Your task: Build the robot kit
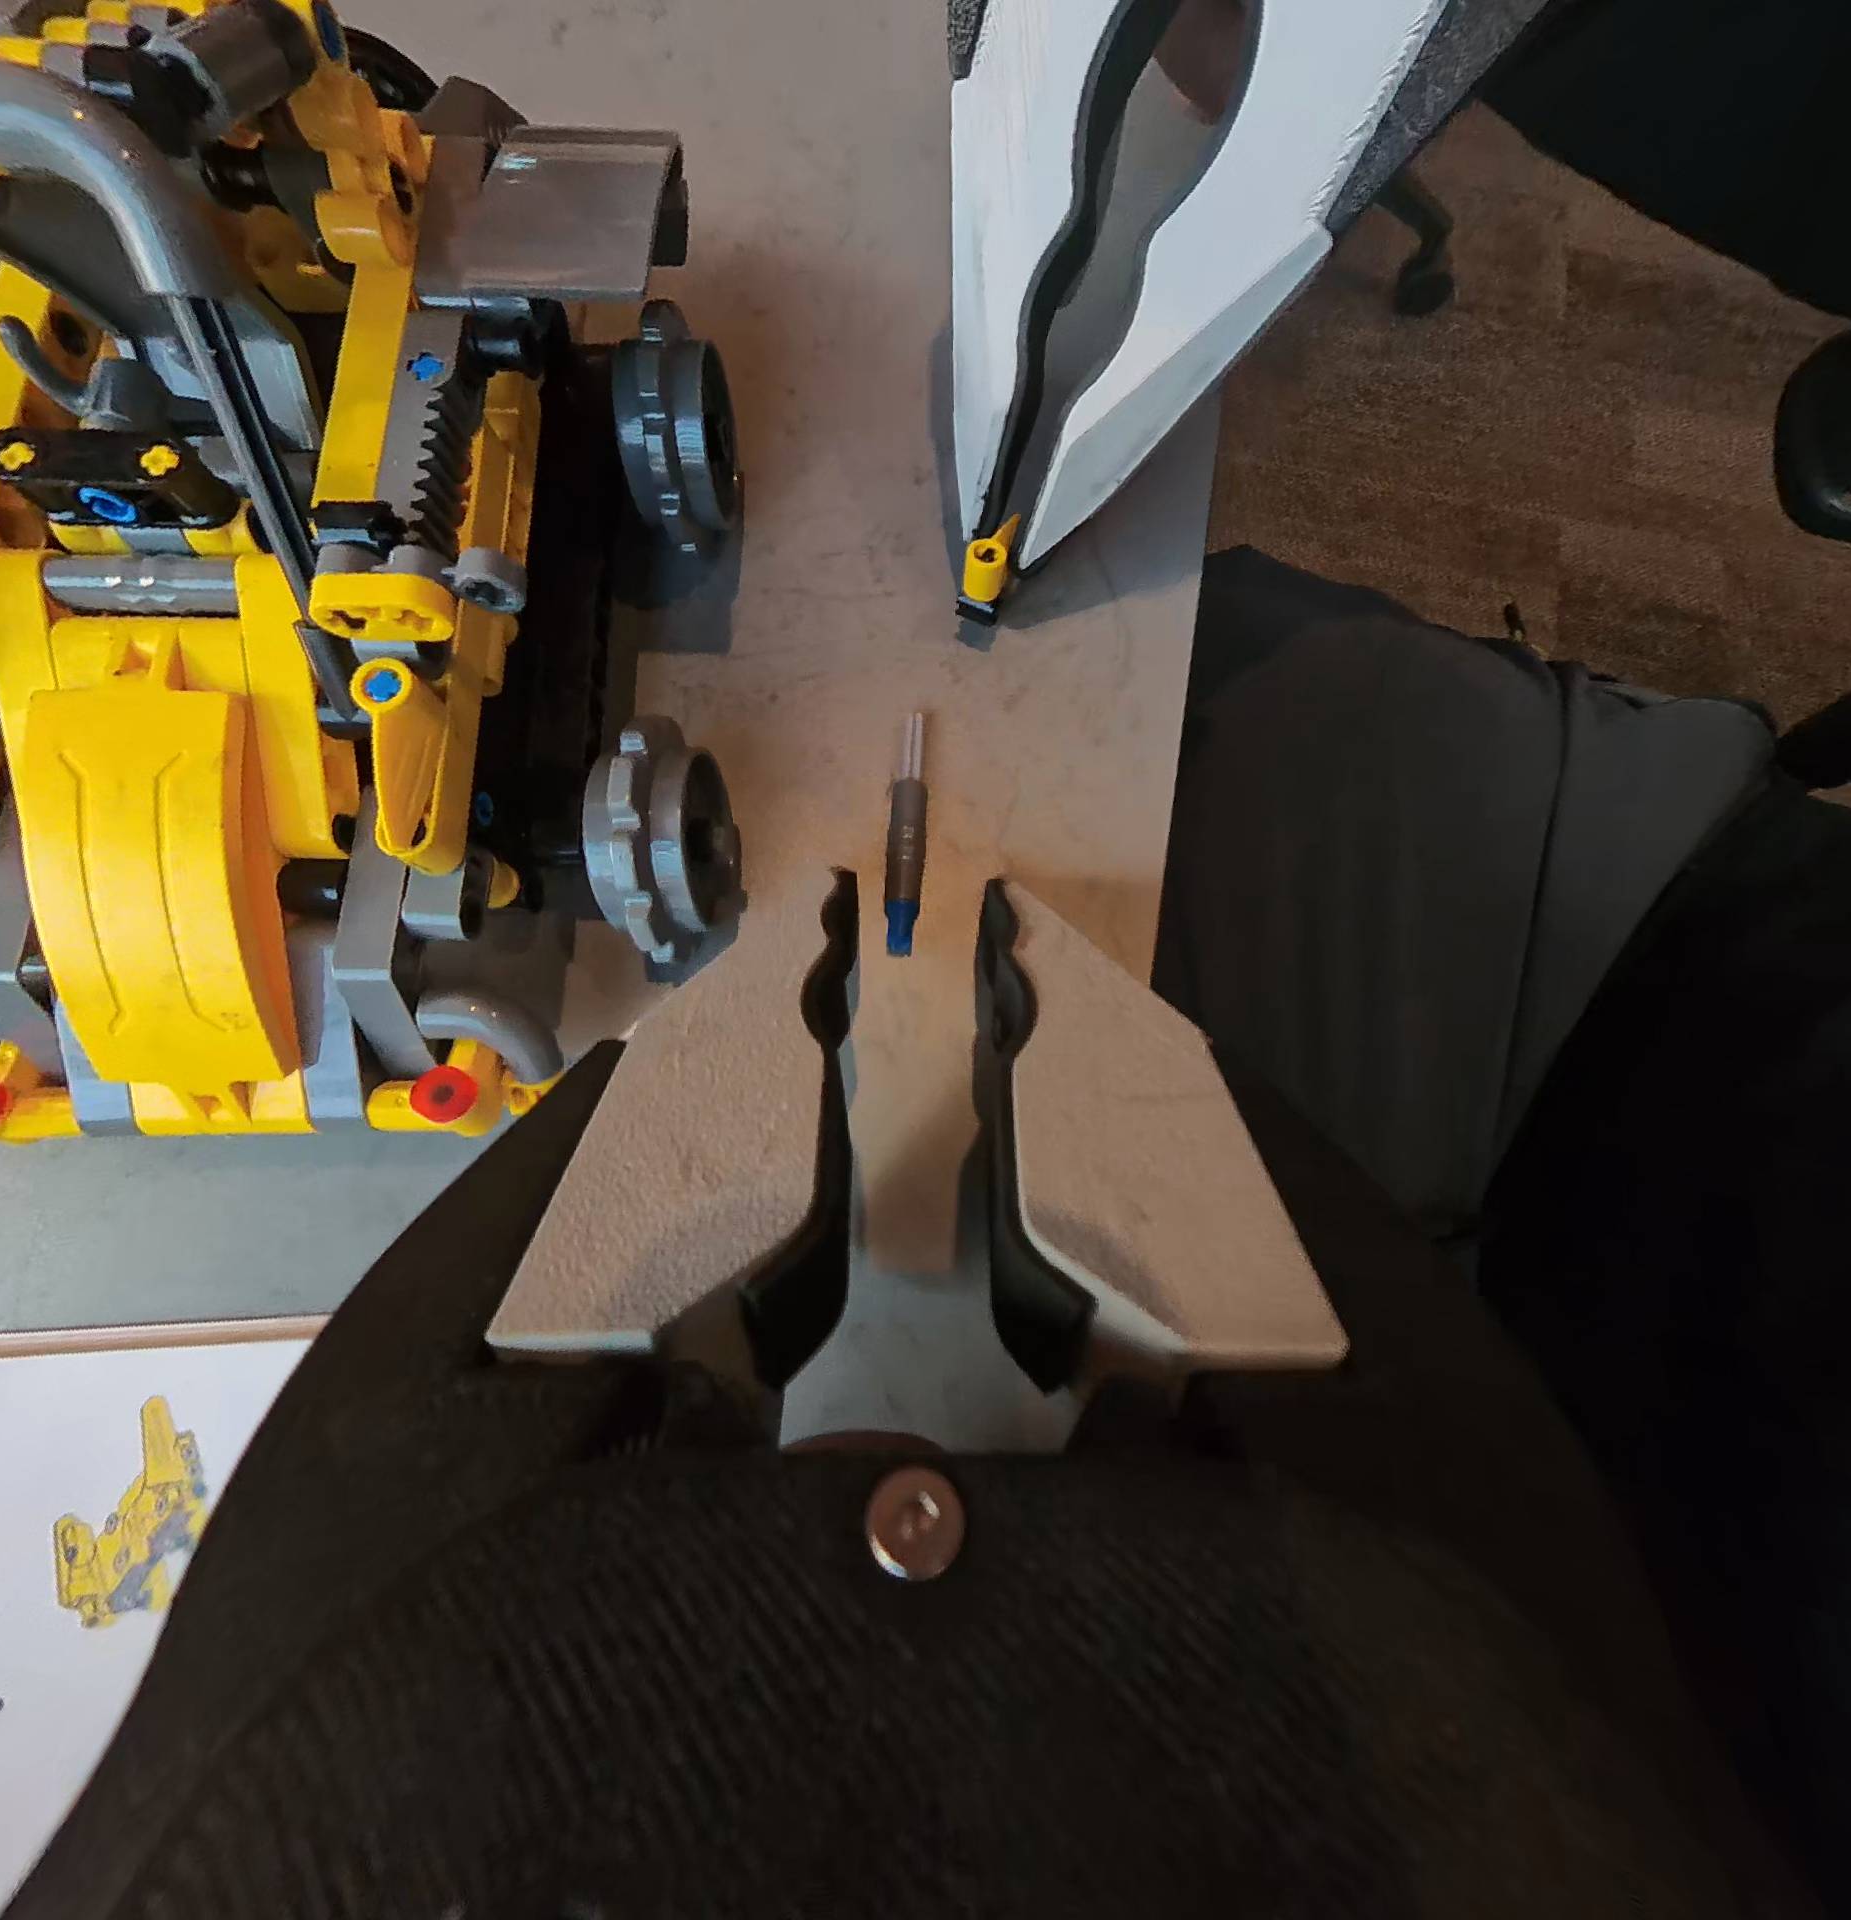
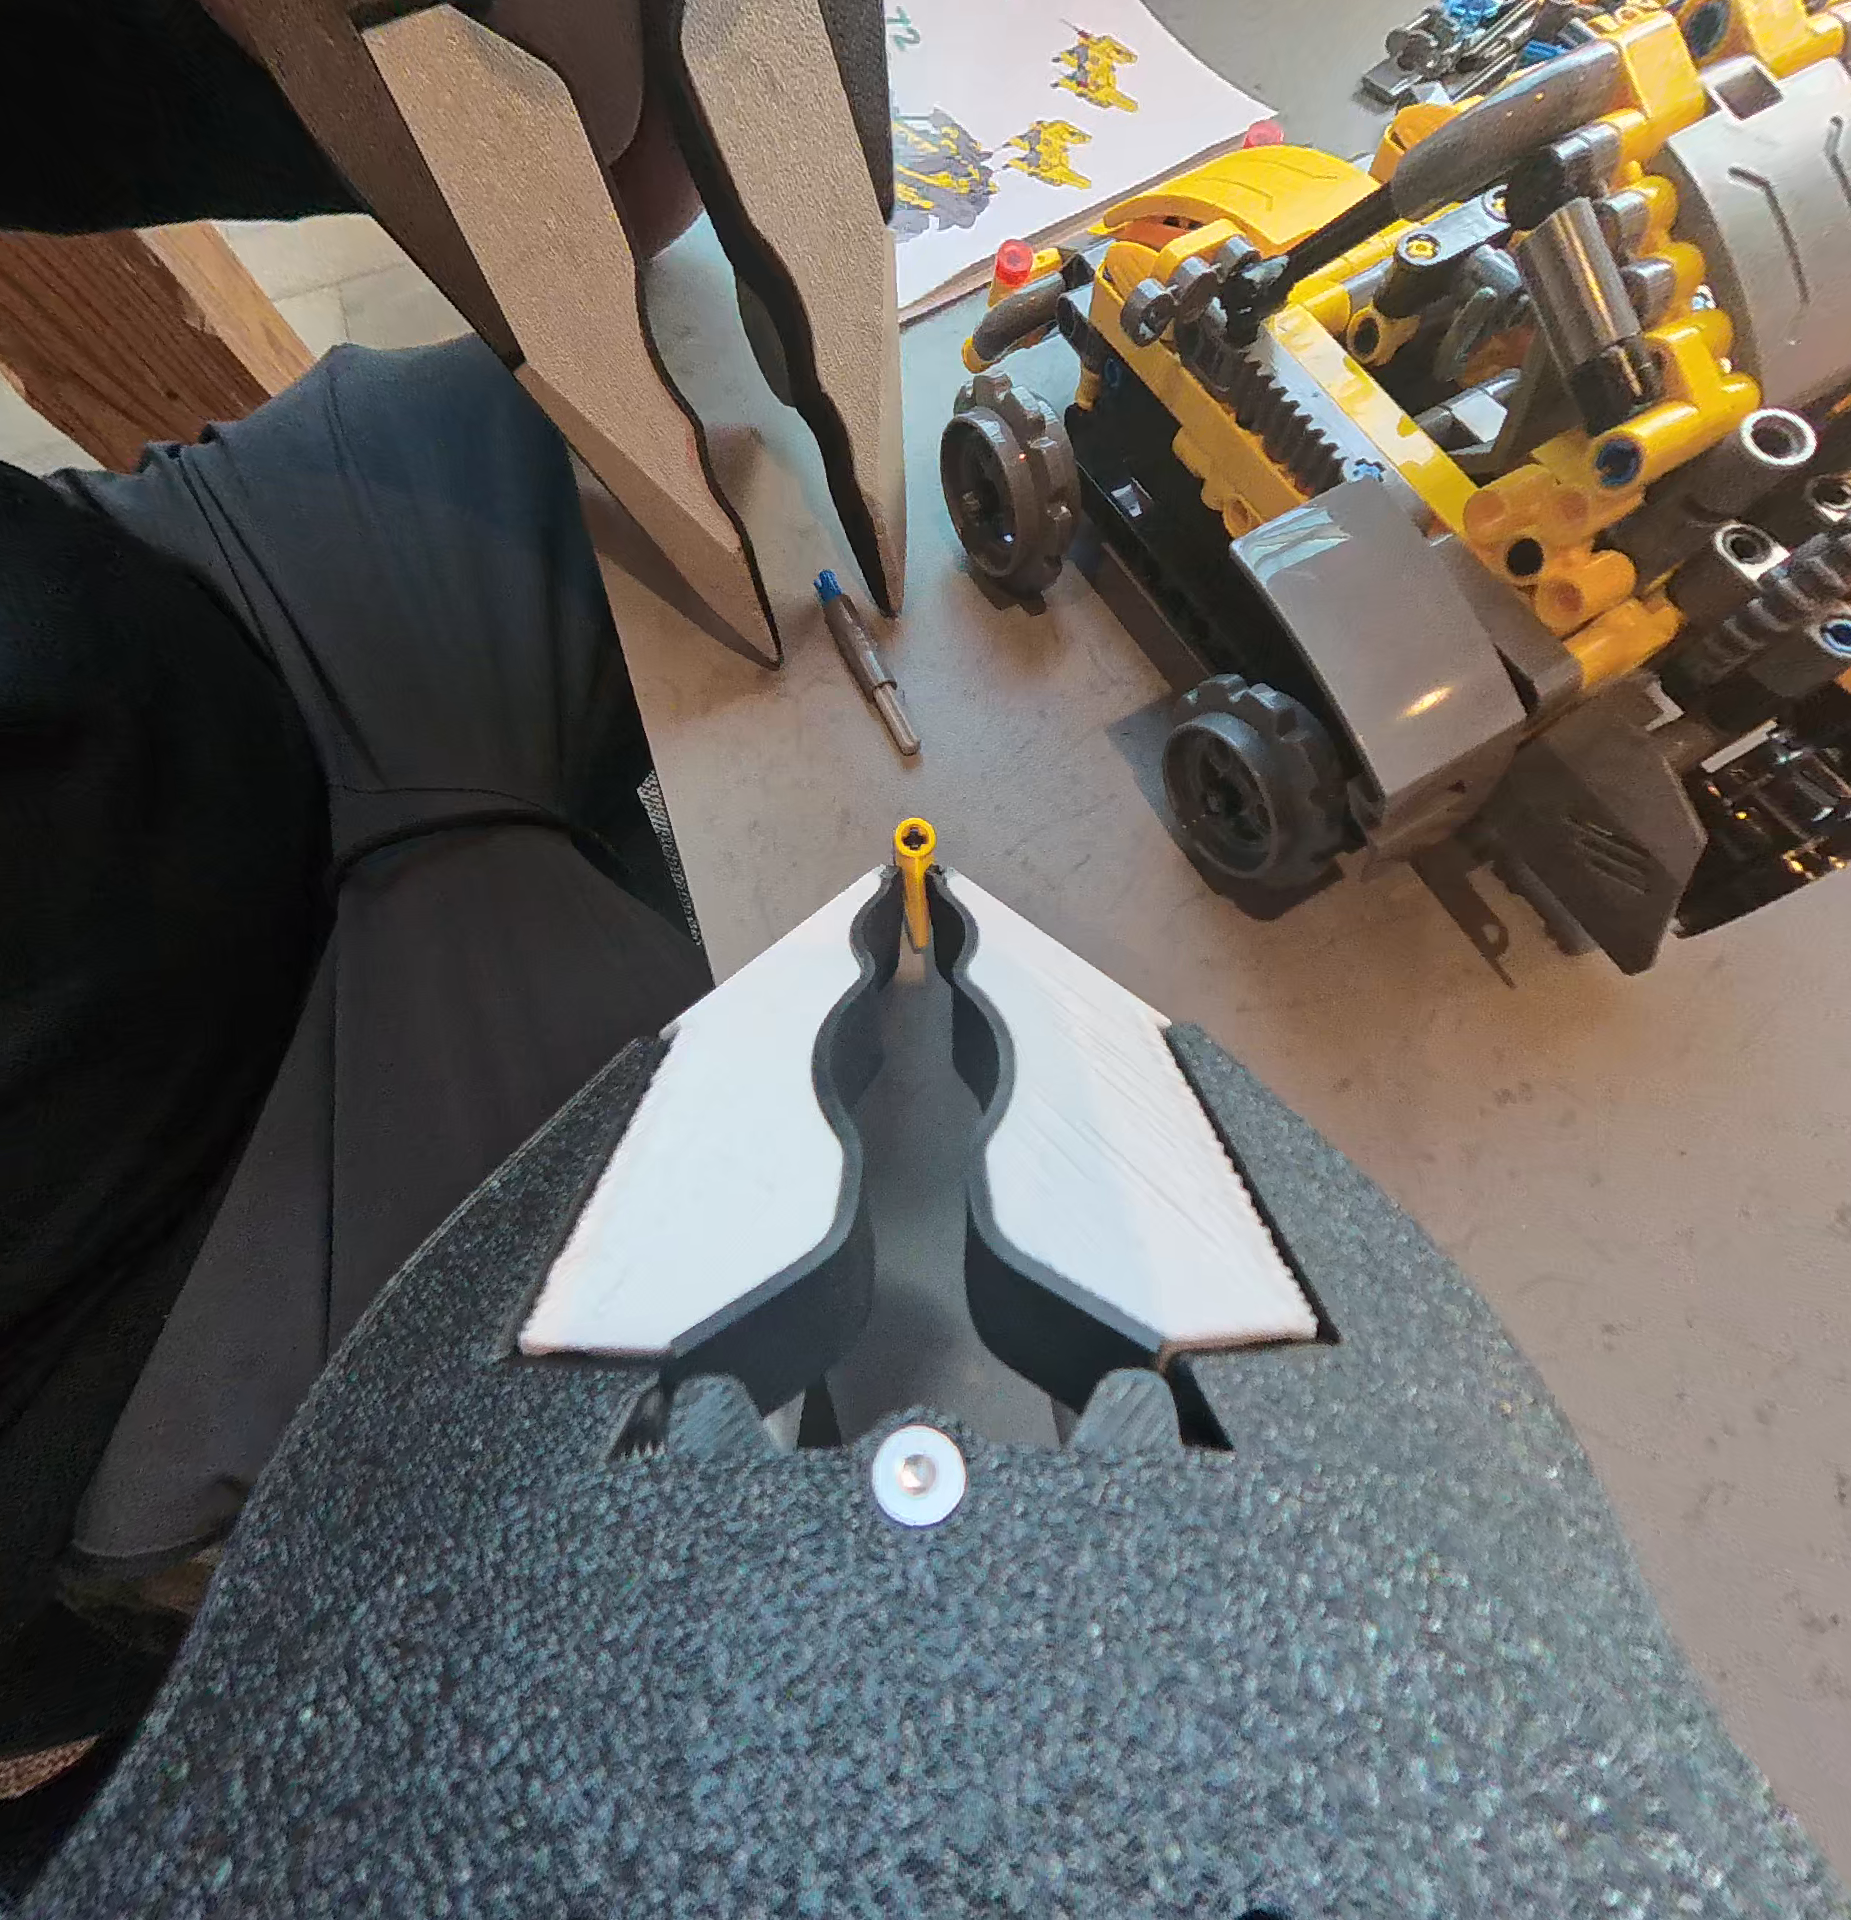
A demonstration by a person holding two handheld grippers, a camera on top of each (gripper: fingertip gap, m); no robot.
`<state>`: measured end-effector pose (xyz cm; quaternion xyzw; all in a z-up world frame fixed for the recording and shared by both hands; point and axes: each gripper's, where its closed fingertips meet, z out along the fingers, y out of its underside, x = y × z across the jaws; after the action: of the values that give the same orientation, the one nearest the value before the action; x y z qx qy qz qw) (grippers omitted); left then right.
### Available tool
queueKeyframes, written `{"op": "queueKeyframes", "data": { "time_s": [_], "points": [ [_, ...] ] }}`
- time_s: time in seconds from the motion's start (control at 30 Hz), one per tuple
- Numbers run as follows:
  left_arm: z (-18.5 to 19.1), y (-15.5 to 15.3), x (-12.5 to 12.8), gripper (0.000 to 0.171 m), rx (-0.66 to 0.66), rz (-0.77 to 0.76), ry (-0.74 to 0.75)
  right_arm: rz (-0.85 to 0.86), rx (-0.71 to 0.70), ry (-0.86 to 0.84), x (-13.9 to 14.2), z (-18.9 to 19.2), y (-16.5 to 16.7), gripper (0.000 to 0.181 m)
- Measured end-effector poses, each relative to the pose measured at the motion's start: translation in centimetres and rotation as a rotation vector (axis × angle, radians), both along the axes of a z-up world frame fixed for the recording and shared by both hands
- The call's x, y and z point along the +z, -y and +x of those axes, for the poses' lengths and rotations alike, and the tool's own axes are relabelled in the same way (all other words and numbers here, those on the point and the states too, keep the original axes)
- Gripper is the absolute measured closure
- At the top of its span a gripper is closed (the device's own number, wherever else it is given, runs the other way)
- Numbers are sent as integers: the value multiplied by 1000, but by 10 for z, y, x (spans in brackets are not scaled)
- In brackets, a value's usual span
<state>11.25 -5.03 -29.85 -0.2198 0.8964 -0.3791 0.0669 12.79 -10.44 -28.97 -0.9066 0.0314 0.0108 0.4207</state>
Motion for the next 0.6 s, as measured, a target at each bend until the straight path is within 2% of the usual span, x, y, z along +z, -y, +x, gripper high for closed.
{"op": "queueKeyframes", "data": {
  "time_s": [0.6],
  "points": [
    [-1, -3, 0, 152, 24, -6, 27, -8, -14, 41, -4, 2, 0, 178]
  ]
}}
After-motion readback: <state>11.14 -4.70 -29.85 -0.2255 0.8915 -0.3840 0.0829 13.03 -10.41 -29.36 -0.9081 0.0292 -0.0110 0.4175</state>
